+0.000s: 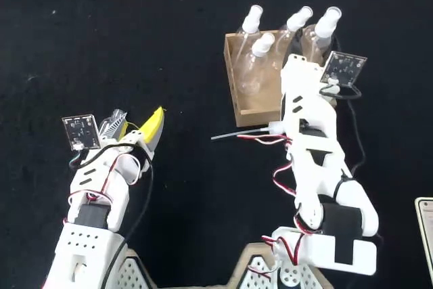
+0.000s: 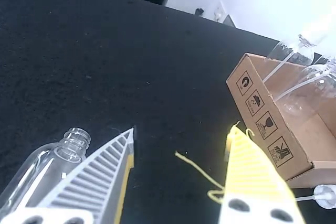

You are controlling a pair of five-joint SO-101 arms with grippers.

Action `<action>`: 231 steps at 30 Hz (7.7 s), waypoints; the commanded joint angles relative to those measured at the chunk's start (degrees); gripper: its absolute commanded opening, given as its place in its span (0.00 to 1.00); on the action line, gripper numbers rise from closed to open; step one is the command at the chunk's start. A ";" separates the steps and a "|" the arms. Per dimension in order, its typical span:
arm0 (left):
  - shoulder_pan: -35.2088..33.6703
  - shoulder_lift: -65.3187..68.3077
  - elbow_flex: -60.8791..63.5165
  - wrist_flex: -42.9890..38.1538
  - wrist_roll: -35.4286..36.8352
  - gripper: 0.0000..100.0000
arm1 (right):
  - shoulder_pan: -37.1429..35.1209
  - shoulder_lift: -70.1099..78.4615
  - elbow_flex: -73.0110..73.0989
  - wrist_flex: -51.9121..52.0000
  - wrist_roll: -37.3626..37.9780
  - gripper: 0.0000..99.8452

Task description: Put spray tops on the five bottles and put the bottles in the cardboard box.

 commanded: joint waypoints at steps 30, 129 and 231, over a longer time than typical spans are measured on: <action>0.84 -0.70 1.27 -1.41 -0.44 0.27 | 0.35 23.16 -10.15 -15.65 -0.18 0.17; 0.75 -0.70 1.27 -1.32 -0.53 0.27 | -2.90 26.33 -12.00 -4.40 3.16 0.17; 0.04 -0.79 0.92 -1.32 -0.62 0.27 | -6.33 -58.51 15.78 63.21 2.64 0.30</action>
